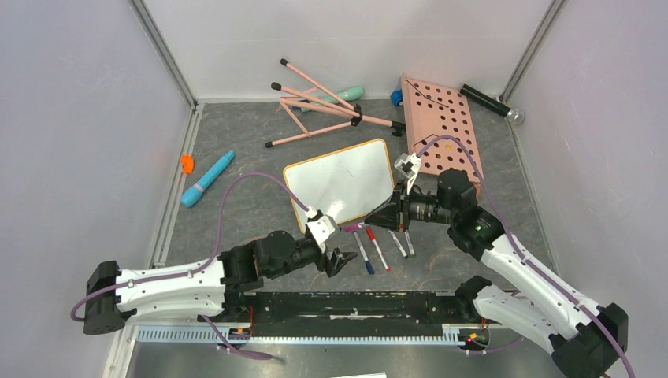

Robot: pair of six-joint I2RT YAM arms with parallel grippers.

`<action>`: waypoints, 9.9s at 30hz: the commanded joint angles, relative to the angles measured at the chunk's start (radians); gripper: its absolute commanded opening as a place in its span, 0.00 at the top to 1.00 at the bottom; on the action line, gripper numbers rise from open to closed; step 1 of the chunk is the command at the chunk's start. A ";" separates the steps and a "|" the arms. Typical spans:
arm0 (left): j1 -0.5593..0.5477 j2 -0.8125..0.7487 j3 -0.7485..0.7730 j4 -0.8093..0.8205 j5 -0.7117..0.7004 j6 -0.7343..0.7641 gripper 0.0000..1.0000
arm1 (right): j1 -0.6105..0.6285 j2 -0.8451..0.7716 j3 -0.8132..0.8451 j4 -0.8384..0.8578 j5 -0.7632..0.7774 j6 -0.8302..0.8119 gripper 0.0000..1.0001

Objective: Write a sentence on the whiteboard
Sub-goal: Open the whiteboard marker at the center of the board, then place the pen cap at the center of the board, then write a sentence on the whiteboard.

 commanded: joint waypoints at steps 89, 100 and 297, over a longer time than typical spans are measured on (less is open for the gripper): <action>0.045 -0.029 -0.056 -0.019 -0.312 0.267 0.98 | -0.126 -0.017 0.046 -0.373 -0.132 -0.241 1.00; 0.103 -0.207 -0.013 -0.464 -0.818 -0.548 0.98 | -0.183 -0.125 0.041 -0.257 0.168 -0.186 1.00; 1.137 1.149 0.188 1.430 1.406 -0.960 0.44 | -0.183 -0.064 0.115 -0.149 0.412 -0.161 1.00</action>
